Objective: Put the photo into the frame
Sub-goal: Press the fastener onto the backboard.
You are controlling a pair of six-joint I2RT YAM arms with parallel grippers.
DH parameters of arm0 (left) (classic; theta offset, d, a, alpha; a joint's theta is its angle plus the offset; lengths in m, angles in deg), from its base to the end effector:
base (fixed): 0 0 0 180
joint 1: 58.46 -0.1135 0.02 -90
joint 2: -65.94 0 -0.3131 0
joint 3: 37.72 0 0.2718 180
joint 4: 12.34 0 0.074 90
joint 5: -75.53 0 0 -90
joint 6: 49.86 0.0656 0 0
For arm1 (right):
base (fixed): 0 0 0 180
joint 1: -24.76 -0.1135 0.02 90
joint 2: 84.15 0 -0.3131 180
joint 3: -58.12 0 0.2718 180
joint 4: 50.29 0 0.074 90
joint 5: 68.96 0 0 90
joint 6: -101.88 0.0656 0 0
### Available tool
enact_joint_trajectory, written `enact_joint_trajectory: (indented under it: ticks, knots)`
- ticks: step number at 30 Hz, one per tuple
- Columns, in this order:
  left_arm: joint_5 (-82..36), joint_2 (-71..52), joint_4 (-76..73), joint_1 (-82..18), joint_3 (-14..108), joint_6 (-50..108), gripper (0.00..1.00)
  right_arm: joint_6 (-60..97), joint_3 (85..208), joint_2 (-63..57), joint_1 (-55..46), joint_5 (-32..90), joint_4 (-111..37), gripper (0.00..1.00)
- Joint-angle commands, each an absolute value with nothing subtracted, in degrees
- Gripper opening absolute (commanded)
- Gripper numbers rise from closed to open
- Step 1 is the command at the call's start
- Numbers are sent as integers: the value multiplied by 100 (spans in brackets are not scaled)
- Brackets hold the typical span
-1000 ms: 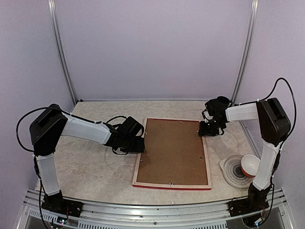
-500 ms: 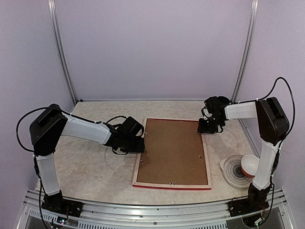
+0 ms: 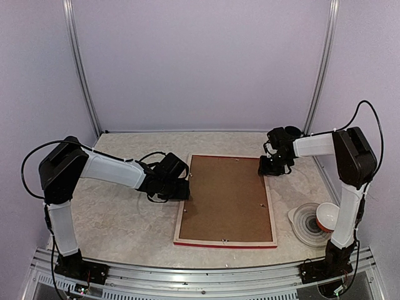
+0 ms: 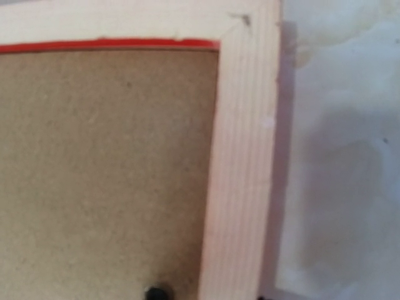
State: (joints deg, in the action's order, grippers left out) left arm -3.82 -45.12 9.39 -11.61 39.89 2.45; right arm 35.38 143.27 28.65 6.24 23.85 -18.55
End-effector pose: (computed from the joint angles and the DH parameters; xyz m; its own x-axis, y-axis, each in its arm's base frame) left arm 0.3086 -0.3115 0.1422 -0.8385 0.0160 -0.5446 0.1670 0.9590 -0.2290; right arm 0.4286 0.1470 0.1559 -0.8843 0.1238 -0.4501 0.0128 0.9703 0.2417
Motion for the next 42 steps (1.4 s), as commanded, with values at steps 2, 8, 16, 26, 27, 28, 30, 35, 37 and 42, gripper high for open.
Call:
enact_joint_trajectory:
  ticks: [2, 8, 16, 26, 27, 28, 30, 35, 37, 42]
  knots:
    - [-419, -4413, 860, -1205, 3912, 200, 61, 3655, 14363, 2883, 678, 2585, -2079, 37]
    - [-419, -4396, 846, -1205, 3877, 193, 61, 3727, 14298, 2698, 716, 2591, -2145, 38]
    - [-432, -4393, 811, -1197, 3852, 183, 61, 3779, 14227, 2658, 776, 2629, -2283, 38]
    - [-445, -4391, 806, -1196, 3840, 173, 61, 3913, 14207, 2740, 820, 2685, -2338, 36]
    - [-441, -4385, 802, -1196, 3840, 173, 61, 3938, 14184, 2743, 824, 2695, -2356, 36]
    - [-437, -4377, 804, -1196, 3840, 173, 61, 3948, 14168, 2739, 823, 2708, -2373, 35]
    - [-437, -4374, 808, -1196, 3840, 180, 61, 3960, 14182, 2765, 826, 2706, -2367, 35]
    - [-437, -4366, 805, -1196, 3840, 182, 61, 3934, 14242, 2850, 833, 2711, -2324, 35]
    - [-437, -4366, 802, -1196, 3840, 182, 61, 3926, 14243, 2884, 831, 2704, -2312, 34]
    - [-432, -4366, 807, -1196, 3826, 183, 61, 3863, 14239, 2980, 831, 2728, -2217, 33]
